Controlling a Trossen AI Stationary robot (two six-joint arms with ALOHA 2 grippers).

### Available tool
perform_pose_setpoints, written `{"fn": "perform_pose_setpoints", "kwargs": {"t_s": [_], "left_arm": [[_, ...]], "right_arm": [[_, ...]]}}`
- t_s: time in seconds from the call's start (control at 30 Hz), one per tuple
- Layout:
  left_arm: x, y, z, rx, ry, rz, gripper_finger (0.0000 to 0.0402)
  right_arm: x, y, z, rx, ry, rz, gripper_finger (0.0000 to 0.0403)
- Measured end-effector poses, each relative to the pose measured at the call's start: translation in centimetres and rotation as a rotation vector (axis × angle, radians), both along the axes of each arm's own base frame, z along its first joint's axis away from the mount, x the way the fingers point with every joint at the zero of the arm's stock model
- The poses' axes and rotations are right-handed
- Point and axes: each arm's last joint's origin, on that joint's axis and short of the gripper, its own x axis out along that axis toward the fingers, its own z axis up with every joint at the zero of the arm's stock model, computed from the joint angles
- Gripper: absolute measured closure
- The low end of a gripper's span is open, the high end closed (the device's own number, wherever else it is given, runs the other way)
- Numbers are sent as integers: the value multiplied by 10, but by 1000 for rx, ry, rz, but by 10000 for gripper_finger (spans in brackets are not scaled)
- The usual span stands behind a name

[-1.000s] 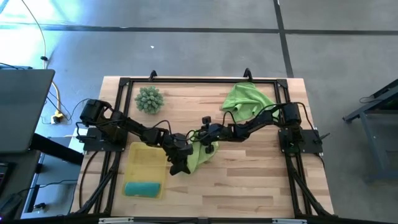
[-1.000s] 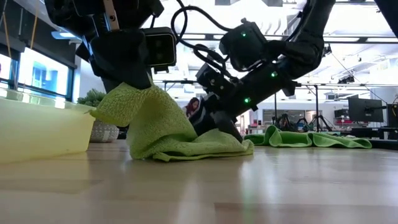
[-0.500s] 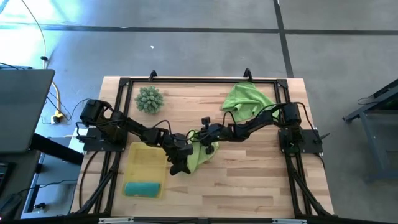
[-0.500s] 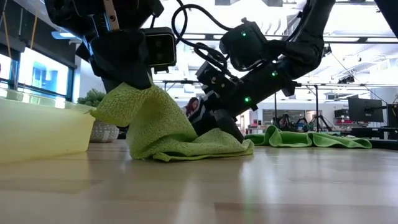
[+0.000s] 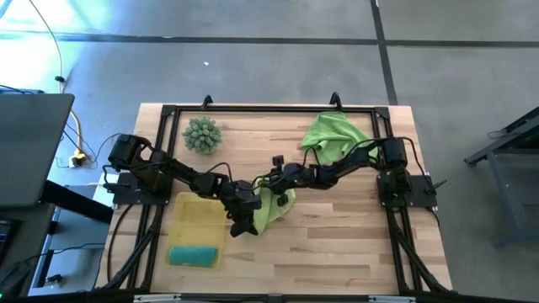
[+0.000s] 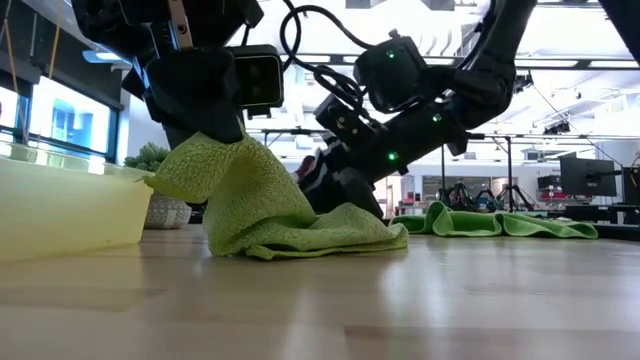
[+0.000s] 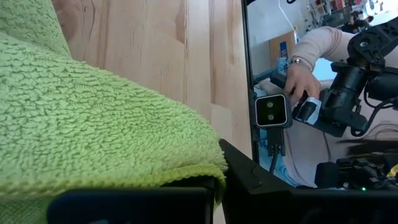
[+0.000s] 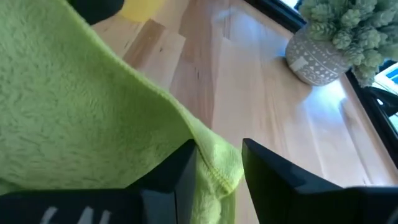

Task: Roll microfiber towels into tight, uniform cylinder then place into a basket
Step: Fold the light green towel

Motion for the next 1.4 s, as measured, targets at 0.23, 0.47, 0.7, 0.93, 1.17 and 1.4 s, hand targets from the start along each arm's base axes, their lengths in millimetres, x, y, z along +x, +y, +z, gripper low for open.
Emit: {"fn": "perform_pose_setpoints", "kwargs": {"t_s": [0.23,0.47,0.7,0.93,1.17,1.4], "left_arm": [[0,0,0,0,-1,0,401],[0,0,0,-4,2,3,401],[0,0,0,-8,6,4,401],[0,2,0,-26,1,-33,401],[0,32,9,-36,-60,-33,401],[2,69,42,229,-79,72,401]], "right_arm": [[5,-1,-14,17,-11,30,279],[21,-1,-16,17,0,30,298],[25,-7,-15,16,64,-33,391],[13,-16,7,-2,147,-122,400],[-18,-16,68,57,246,-183,402],[-66,-13,121,222,332,-290,402]]}}
